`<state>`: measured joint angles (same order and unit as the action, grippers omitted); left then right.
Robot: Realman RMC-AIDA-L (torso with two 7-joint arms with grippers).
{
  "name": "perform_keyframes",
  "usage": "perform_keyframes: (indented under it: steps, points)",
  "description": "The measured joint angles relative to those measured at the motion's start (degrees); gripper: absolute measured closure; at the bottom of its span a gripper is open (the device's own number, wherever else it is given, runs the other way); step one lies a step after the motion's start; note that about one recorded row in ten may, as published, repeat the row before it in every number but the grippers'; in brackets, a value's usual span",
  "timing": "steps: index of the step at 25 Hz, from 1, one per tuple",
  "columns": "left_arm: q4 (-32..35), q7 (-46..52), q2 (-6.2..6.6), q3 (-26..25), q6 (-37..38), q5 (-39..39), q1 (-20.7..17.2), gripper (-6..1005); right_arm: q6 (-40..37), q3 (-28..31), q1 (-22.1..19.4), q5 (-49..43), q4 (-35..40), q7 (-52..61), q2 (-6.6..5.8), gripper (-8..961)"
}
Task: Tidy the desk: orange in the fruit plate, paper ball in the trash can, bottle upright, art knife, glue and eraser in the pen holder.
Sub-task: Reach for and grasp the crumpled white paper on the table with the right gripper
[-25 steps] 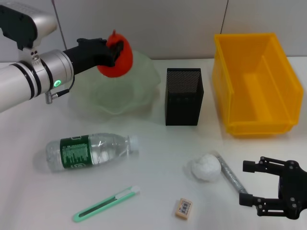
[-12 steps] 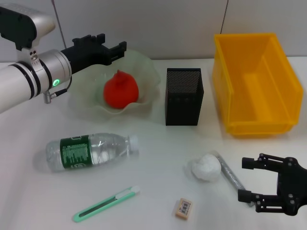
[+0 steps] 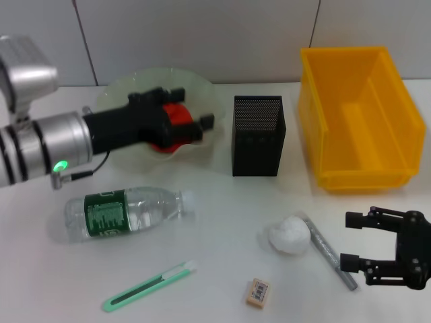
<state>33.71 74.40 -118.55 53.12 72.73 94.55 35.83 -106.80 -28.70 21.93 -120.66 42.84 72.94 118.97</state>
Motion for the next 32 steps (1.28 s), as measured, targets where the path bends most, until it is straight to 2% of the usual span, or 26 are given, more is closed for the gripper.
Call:
perform_keyframes:
  steps: [3,4,5,9,11,12,13,16,17,19,21,22,24,26,27,30,32]
  points:
    - [6.1,0.2,0.29,2.0,13.7,0.3,-5.8,136,-1.8,0.1,0.7,0.1,4.1,4.3,0.01,142]
    - [6.1,0.2,0.29,2.0,13.7,0.3,-5.8,136,-1.8,-0.1,1.0,0.1,5.1,6.1,0.02,143]
    - [7.0,0.1,0.57,2.2,18.6,0.5,-7.4,136,-1.9,-0.3,1.3,0.1,6.2,8.1,0.03,143]
    - [7.3,-0.8,1.03,2.6,24.2,0.6,-9.6,136,-2.0,-0.9,2.6,-0.3,9.5,13.9,0.01,144]
    - [7.5,-1.5,1.26,3.2,26.7,0.7,-10.9,136,-2.0,-2.9,3.6,-1.2,13.5,19.9,-0.06,144]
    - [7.6,-1.9,1.38,3.5,27.9,0.7,-11.6,136,-1.8,-5.7,4.5,-2.3,18.0,25.8,-0.11,144]
    - [7.7,-2.2,1.48,3.7,28.7,0.7,-12.0,136,-1.8,-5.7,4.5,-2.3,18.0,25.8,-0.11,144]
    - [8.0,-3.1,1.74,4.1,30.4,0.7,-13.5,136,-1.5,-10.2,6.1,-4.8,24.1,34.4,-0.12,145]
    - [7.9,-3.5,1.81,4.1,30.5,0.9,-13.9,135,-1.4,-13.5,7.6,-6.7,27.6,40.5,-0.17,145]
    - [7.8,-4.2,1.88,4.1,30.5,1.4,-14.3,135,-1.3,-14.9,8.4,-7.8,28.8,43.1,-0.21,146]
    - [7.7,-4.7,1.91,4.1,30.6,1.9,-14.5,135,-1.2,-17.7,10.5,-10.9,30.9,49.3,-0.39,146]
    - [7.6,-5.2,1.9,4.1,30.6,3.4,-14.7,135,-1.1,-20.3,13.0,-14.9,32.3,54.5,-0.45,146]
    - [7.6,-5.2,1.75,4.1,30.7,4.3,-14.7,135,-1.1,-21.3,14.1,-16.6,32.7,56.4,-0.45,147]
    - [7.6,-5.2,1.57,4.0,30.7,5.2,-14.6,135,-1.1,-23.3,16.7,-20.8,33.0,60.1,-0.47,147]
    - [7.5,-5.2,1.34,3.9,30.7,6.3,-14.6,135,-0.9,-25.0,19.3,-24.7,32.8,63.0,-0.43,147]
    - [7.6,-5.2,1.34,3.7,30.9,6.4,-14.6,135,0.5,-26.9,21.1,-27.6,32.3,64.6,-0.16,147]
    - [7.5,-5.2,1.39,3.6,30.9,6.4,-14.8,135,4.1,-31.5,21.9,-29.2,30.6,66.5,0.07,148]
